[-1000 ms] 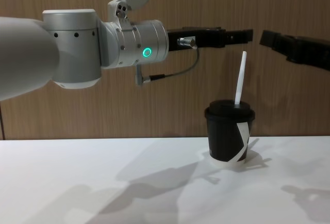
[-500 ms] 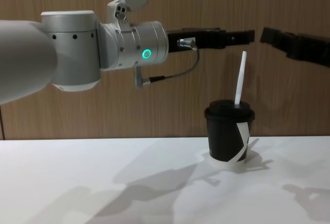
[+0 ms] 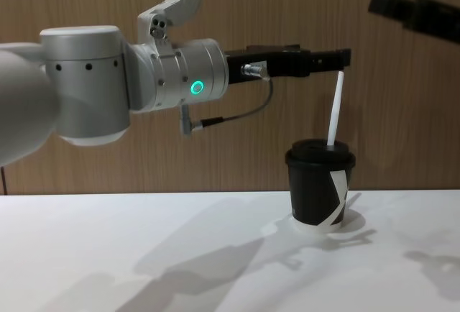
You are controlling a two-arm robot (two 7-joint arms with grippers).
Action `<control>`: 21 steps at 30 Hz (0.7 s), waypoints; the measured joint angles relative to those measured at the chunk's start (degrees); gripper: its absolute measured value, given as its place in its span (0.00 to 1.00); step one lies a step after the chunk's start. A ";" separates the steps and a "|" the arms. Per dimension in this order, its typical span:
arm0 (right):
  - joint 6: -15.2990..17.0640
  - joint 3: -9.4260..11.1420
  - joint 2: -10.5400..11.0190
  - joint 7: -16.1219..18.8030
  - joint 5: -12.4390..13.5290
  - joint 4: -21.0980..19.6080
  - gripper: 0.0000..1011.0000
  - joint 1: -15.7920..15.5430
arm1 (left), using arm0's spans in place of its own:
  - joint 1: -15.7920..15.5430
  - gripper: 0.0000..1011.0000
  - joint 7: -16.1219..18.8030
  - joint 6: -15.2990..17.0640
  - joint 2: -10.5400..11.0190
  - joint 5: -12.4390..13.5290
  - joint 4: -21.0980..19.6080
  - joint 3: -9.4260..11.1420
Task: Pick up the straw with one hand, pass it to the other hand, and insert it into the cup.
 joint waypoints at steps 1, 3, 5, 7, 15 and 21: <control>0.11 0.07 -0.01 -0.09 0.10 -0.23 0.00 0.10 | 0.30 0.99 0.21 0.04 0.13 0.09 -0.44 -0.05; 0.56 0.25 -0.02 -0.47 0.55 -0.93 0.00 0.37 | 1.14 0.99 0.80 0.09 0.49 0.29 -1.65 -0.19; 0.80 0.34 -0.01 -0.68 0.75 -1.35 0.00 0.53 | 1.78 0.99 1.13 0.08 0.78 0.42 -2.56 -0.32; 1.13 0.39 0.04 -0.97 1.00 -1.87 0.00 0.71 | 2.70 0.99 1.59 0.04 1.16 0.59 -3.78 -0.51; 2.01 -0.01 0.26 -1.59 1.42 -3.54 0.00 1.31 | 5.48 0.99 2.82 -0.73 2.20 1.01 -7.49 -1.17; 2.45 -0.84 0.30 -1.77 1.45 -4.32 0.00 1.88 | 7.53 0.99 3.52 -1.32 2.80 1.24 -10.11 -1.76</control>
